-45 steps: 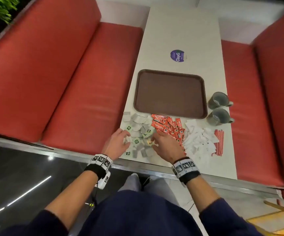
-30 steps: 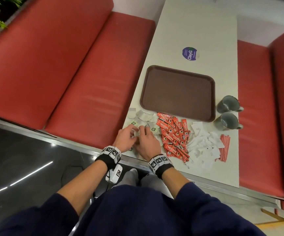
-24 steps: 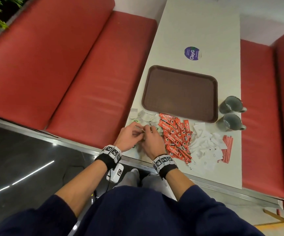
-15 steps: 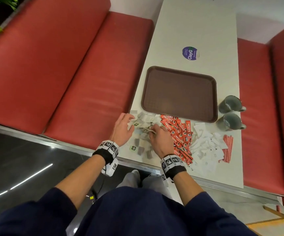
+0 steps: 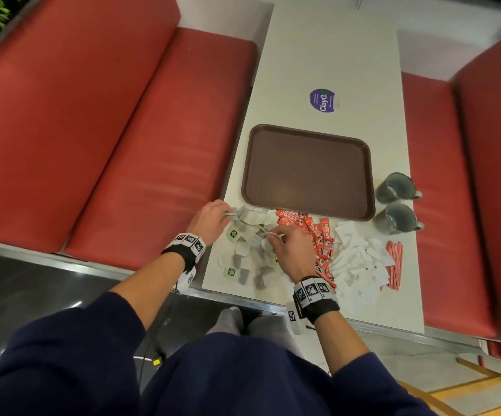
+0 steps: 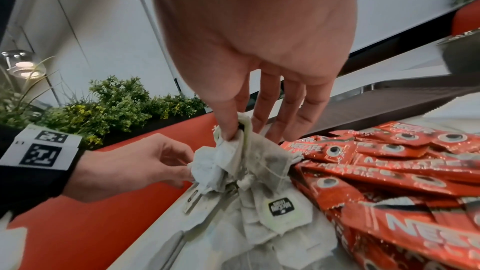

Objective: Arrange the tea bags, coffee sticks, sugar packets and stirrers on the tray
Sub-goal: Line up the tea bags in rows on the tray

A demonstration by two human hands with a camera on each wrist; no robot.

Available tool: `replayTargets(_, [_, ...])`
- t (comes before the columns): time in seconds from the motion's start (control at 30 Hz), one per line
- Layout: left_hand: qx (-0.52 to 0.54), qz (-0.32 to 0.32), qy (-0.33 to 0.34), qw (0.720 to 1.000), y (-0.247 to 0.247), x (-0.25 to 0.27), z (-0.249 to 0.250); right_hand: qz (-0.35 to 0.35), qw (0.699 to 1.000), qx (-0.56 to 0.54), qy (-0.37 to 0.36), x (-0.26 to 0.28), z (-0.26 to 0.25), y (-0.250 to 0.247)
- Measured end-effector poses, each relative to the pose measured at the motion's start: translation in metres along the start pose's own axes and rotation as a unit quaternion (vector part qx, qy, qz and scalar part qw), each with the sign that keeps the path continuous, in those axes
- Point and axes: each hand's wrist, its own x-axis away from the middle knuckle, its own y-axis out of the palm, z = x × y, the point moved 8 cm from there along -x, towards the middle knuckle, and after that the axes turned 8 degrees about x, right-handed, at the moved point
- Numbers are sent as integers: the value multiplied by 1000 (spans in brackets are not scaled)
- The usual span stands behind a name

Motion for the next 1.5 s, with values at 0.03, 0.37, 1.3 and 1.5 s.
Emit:
replayTargets(0.03, [22, 16, -5, 1000, -3, -1, -1, 0, 1000, -18, 3, -2, 1, -2])
replayTargets(0.37, [276, 34, -84, 957, -30, -6, 47, 3, 993, -120, 9, -20, -8, -45])
replayTargets(1.3, [629, -46, -110, 768, -14, -47, 123, -37, 944, -316, 88, -77, -25, -89])
replayTargets(1.5, [633, -11, -133, 763, -20, -70, 106, -40, 915, -392, 85, -124, -32, -108])
